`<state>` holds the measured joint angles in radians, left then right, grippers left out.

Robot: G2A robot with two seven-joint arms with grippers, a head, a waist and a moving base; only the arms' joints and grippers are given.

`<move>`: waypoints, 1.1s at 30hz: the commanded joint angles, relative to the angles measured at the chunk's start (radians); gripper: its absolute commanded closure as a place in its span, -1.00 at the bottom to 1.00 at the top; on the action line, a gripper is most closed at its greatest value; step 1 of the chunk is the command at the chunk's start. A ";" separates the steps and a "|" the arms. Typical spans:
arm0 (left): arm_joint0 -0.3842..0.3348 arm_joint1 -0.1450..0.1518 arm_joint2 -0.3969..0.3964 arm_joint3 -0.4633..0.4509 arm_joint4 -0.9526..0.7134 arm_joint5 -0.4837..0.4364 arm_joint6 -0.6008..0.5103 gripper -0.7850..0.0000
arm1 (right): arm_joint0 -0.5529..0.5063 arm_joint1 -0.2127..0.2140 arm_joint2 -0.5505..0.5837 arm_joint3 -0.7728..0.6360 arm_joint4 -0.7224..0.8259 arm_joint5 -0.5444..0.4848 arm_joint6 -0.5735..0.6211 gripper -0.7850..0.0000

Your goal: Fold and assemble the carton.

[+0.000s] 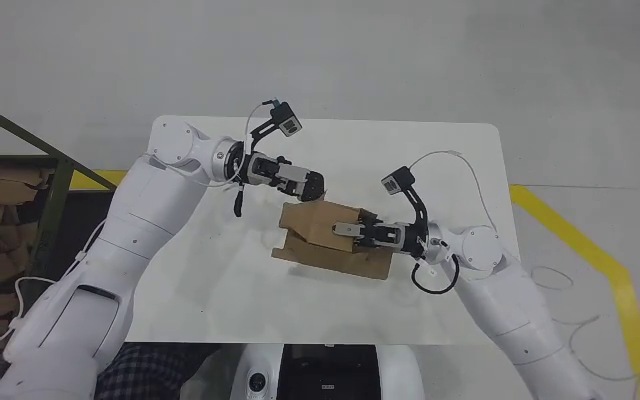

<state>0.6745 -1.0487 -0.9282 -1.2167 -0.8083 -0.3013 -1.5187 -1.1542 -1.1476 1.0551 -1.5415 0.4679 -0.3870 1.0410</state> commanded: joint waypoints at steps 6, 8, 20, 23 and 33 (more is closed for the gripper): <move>0.015 0.002 -0.023 -0.004 0.021 -0.005 0.005 -1.00 | 0.003 0.002 0.025 0.013 0.005 0.000 -0.029 1.00; 0.021 0.003 -0.028 -0.008 0.022 -0.004 0.004 -1.00 | 0.004 0.002 0.032 0.019 0.005 0.000 -0.045 1.00; 0.050 0.004 -0.049 -0.039 0.025 0.017 -0.017 -1.00 | 0.017 0.003 0.076 0.045 -0.009 0.011 -0.131 1.00; 0.055 0.004 -0.046 -0.044 0.021 0.018 -0.017 -1.00 | 0.018 0.003 0.085 0.049 -0.021 0.012 -0.147 1.00; 0.057 -0.001 -0.016 -0.059 0.021 0.024 -0.017 -1.00 | 0.015 0.003 0.103 0.049 -0.029 0.016 -0.184 1.00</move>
<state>0.7324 -1.0488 -0.9476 -1.2756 -0.7873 -0.2777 -1.5359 -1.1381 -1.1444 1.1574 -1.4918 0.4386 -0.3715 0.8594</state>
